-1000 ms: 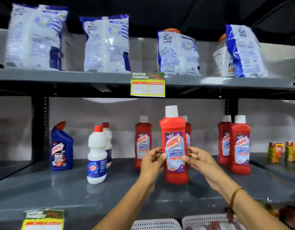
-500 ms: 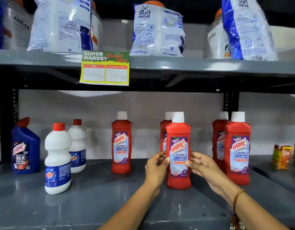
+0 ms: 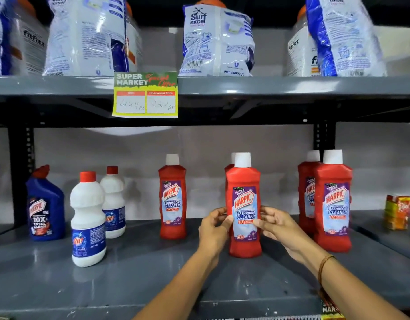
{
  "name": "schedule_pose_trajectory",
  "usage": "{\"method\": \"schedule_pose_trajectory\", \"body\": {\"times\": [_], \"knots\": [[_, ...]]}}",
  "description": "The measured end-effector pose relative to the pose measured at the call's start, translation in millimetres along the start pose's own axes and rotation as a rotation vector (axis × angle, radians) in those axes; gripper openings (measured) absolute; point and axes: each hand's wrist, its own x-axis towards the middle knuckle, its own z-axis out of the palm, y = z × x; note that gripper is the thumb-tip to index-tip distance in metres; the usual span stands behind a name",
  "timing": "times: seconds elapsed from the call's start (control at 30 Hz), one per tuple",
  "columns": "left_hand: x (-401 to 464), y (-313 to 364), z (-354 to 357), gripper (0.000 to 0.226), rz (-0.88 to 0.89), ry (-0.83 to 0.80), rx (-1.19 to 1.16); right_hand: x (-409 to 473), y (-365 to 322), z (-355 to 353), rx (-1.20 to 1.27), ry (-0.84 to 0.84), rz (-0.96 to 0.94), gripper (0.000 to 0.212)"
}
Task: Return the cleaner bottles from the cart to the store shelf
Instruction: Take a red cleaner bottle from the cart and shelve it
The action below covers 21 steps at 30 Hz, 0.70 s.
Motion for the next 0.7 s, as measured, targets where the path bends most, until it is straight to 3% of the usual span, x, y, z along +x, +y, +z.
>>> {"method": "schedule_pose_trajectory", "body": {"times": [0.13, 0.27, 0.37, 0.53, 0.7], "knots": [[-8.6, 10.3, -5.7, 0.034, 0.013, 0.001, 0.032, -5.3, -4.5, -0.5, -0.026, 0.042, -0.017, 0.052], [-25.5, 32.0, -25.1, 0.047, 0.064, 0.083, 0.071, -25.0, -26.9, 13.9, -0.076, 0.260, -0.137, 0.062], [-37.8, 52.6, -41.0, 0.046, 0.127, 0.113, 0.037, -39.0, -48.6, 30.7, -0.091, 0.367, -0.265, 0.057], [-75.6, 92.8, -86.9, 0.040, 0.237, 0.134, 0.006, -75.0, -91.4, 98.0, -0.055, 0.362, -0.406, 0.047], [-124.9, 111.0, -156.1, 0.037, 0.259, 0.124, 0.023, -118.1, -108.7, 183.1, 0.041, 0.243, -0.350, 0.042]]}}
